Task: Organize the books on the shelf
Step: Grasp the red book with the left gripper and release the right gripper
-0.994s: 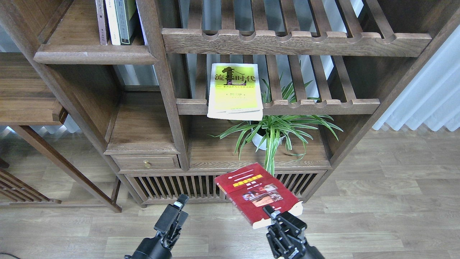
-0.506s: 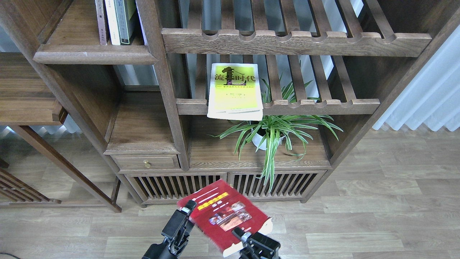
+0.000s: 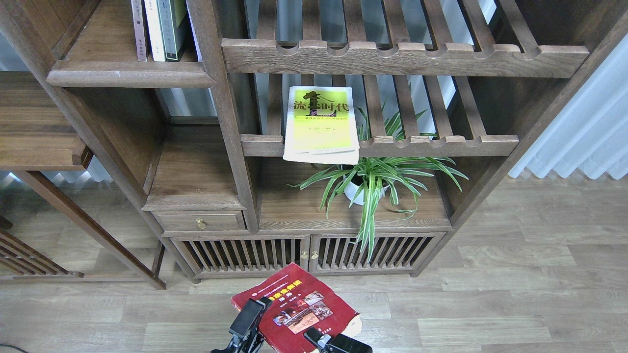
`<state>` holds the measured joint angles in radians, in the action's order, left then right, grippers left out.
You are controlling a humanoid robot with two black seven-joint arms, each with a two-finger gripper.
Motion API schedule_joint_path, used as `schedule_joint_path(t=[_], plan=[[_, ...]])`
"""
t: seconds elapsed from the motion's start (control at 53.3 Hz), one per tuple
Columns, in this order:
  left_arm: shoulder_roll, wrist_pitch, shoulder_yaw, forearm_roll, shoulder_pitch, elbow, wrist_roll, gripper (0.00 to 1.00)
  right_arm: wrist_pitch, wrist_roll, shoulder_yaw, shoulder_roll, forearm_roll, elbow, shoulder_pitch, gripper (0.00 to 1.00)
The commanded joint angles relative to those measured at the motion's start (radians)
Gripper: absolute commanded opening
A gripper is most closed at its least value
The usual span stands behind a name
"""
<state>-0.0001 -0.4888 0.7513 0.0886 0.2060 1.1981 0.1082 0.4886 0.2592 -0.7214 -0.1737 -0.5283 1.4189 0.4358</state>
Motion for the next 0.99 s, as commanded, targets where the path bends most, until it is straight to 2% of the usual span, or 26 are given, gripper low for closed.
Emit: schedule_joint_path(t=[0.0, 0.263, 0.469, 0.563, 0.638, 0.694, 0.732, 0.807, 0.844, 0.975], plan=[[0.0, 0.0, 0.0, 0.002, 0.003, -0.002, 0.001, 0.09, 0.0, 0.002, 0.0, 0.0, 0.008, 0.0, 0.004, 0.15], [0.0, 0.0, 0.0, 0.005, 0.003, -0.002, 0.001, 0.06, 0.0, 0.012, 0.0, 0.0, 0.013, 0.0, 0.018, 0.15], [0.0, 0.0, 0.01, 0.005, 0.004, 0.001, -0.002, 0.05, 0.0, 0.018, -0.007, -0.001, 0.024, 0.0, 0.018, 0.27], [0.0, 0.0, 0.022, 0.005, 0.004, 0.001, -0.002, 0.05, 0.0, 0.018, -0.01, -0.003, 0.043, -0.003, 0.018, 0.43], [0.0, 0.0, 0.028, 0.005, 0.004, 0.001, -0.002, 0.05, 0.0, 0.017, -0.012, -0.003, 0.062, -0.009, 0.017, 0.51], [0.0, 0.0, 0.037, 0.005, 0.003, 0.003, -0.004, 0.04, 0.0, 0.017, -0.012, -0.003, 0.094, -0.024, 0.014, 0.63], [0.0, 0.0, 0.04, 0.005, 0.003, 0.005, -0.004, 0.04, 0.0, 0.015, -0.013, -0.003, 0.106, -0.028, 0.012, 0.67], [0.0, 0.0, 0.059, 0.005, 0.003, 0.009, -0.004, 0.04, 0.0, 0.012, -0.016, -0.006, 0.146, -0.041, 0.011, 0.9], [0.0, 0.0, 0.08, 0.003, 0.003, 0.015, -0.007, 0.04, 0.0, 0.009, -0.019, -0.013, 0.159, -0.066, 0.005, 0.98], [0.078, 0.0, 0.125, -0.006, 0.007, 0.021, -0.035, 0.04, 0.0, 0.006, -0.056, -0.02, 0.159, -0.11, -0.015, 0.98]])
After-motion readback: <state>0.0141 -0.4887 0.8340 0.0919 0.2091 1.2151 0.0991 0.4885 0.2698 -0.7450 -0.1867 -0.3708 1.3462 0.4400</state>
